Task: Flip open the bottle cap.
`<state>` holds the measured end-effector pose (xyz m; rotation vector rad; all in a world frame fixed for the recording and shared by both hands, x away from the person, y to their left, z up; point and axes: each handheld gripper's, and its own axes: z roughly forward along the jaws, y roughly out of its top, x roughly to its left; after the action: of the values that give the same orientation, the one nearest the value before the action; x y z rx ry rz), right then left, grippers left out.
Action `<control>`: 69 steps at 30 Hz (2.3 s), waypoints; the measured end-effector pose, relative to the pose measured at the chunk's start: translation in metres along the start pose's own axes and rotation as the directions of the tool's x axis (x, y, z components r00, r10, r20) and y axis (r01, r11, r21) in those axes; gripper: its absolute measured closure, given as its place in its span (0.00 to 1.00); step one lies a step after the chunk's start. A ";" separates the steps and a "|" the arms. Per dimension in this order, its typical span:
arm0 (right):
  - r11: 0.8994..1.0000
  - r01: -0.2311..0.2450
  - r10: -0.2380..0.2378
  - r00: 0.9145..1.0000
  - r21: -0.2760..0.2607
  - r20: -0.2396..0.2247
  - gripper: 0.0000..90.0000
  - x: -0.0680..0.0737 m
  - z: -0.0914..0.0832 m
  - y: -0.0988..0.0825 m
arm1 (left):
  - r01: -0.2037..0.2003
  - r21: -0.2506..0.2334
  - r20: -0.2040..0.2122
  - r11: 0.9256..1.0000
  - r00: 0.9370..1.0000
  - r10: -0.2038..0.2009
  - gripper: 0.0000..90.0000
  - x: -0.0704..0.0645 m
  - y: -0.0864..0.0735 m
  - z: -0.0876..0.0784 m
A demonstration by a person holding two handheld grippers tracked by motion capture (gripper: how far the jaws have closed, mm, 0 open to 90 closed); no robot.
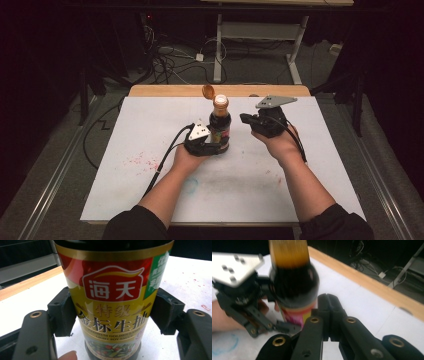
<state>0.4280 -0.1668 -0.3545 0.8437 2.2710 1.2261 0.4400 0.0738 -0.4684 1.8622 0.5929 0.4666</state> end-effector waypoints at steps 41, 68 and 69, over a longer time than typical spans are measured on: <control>0.990 -0.138 0.133 0.987 0.040 0.095 0.00 0.013 -0.022 -0.146 | 0.082 0.047 0.029 0.995 0.996 -0.084 0.20 0.002 -0.002 -0.004; 0.991 -0.135 0.133 0.982 0.004 0.134 0.00 0.023 -0.035 -0.166 | 0.172 0.124 -0.052 0.977 0.985 -0.167 0.00 -0.005 -0.063 -0.130; 0.991 -0.133 0.132 0.982 0.000 0.134 0.00 0.023 -0.036 -0.166 | 0.172 0.130 -0.054 0.977 0.985 -0.166 0.00 -0.006 -0.066 -0.135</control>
<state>0.3378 -0.2432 -0.4788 1.0632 2.1449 1.1785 0.3459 0.1905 -0.4832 1.9128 0.8218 0.3620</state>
